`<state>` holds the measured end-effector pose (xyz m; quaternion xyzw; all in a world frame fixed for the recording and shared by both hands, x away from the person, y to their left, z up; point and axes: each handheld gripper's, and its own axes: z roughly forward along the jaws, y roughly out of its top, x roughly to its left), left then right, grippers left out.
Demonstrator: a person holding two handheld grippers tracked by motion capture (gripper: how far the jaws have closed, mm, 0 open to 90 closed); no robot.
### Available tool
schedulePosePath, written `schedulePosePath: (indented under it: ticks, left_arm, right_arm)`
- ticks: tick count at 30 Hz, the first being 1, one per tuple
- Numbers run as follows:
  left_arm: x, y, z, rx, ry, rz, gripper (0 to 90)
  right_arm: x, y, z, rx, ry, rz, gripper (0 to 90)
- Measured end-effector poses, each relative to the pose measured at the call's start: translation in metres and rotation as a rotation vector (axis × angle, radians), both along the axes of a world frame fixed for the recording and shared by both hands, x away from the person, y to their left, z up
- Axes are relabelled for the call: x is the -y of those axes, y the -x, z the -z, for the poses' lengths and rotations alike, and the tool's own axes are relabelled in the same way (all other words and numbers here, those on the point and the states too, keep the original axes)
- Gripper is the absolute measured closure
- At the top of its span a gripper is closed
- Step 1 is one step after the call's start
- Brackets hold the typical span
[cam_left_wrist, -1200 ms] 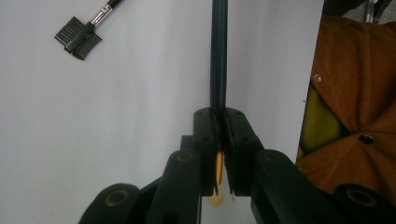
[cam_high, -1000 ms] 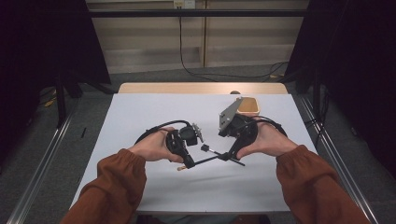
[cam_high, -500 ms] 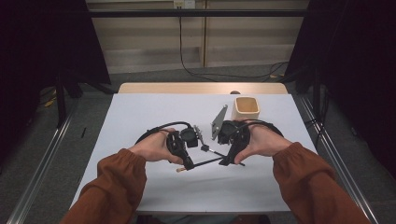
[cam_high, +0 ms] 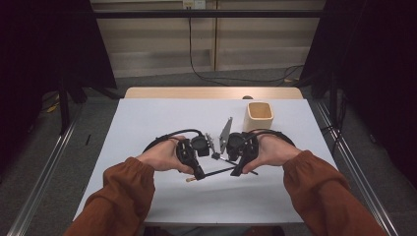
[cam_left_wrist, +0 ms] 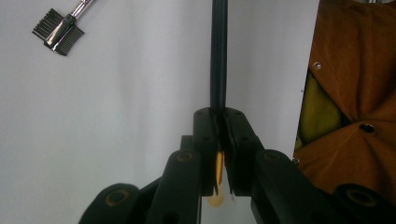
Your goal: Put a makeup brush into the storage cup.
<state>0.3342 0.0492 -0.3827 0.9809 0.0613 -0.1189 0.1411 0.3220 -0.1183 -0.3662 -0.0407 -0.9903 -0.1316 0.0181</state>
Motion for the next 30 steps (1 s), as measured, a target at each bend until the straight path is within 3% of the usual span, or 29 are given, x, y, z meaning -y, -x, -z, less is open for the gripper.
schedulePosePath:
  ticks: [12,13,14,16,18,19,21,23,24,26,30]
  left_arm:
    - [0.000,0.000,0.000,-0.002,-0.001,-0.003,84.5]
    - [0.001,0.004,0.002,-0.009,0.025,-0.061,84.5]
    - [0.000,-0.001,0.001,0.003,-0.002,0.004,84.5]
    - [0.001,0.001,0.002,0.005,0.005,-0.016,84.5]
    - [0.000,-0.001,0.001,0.005,-0.001,-0.002,84.5]
    - [0.000,0.002,0.002,0.002,0.015,-0.042,84.5]
    - [-0.001,-0.001,-0.001,-0.003,-0.012,0.005,84.5]
    - [-0.001,-0.001,0.000,0.000,-0.004,0.002,84.5]
    - [-0.001,0.003,0.002,-0.004,0.014,-0.042,84.5]
    - [-0.002,0.000,0.000,0.001,0.000,-0.002,84.3]
    - [-0.003,-0.002,0.001,0.013,-0.001,0.002,83.4]
  right_arm:
    - [0.000,-0.005,0.013,-0.038,-0.017,0.001,64.6]
    - [0.001,-0.006,0.013,-0.041,-0.023,0.000,65.7]
    - [0.002,-0.008,0.014,-0.041,-0.028,-0.003,66.8]
    - [0.002,-0.010,0.014,-0.051,-0.047,-0.004,69.6]
    - [0.002,-0.011,0.016,-0.061,-0.055,-0.015,72.3]
    - [0.001,-0.011,0.016,-0.067,-0.055,-0.010,73.2]
    - [0.001,-0.010,0.019,-0.084,-0.058,-0.005,75.5]
    - [0.001,-0.010,0.020,-0.090,-0.064,-0.007,81.0]
    - [0.001,-0.010,0.021,-0.094,-0.079,-0.017,82.5]
    - [0.002,-0.010,0.022,-0.099,-0.078,-0.033,83.7]
    - [0.003,-0.008,0.023,-0.100,-0.095,-0.044,85.3]
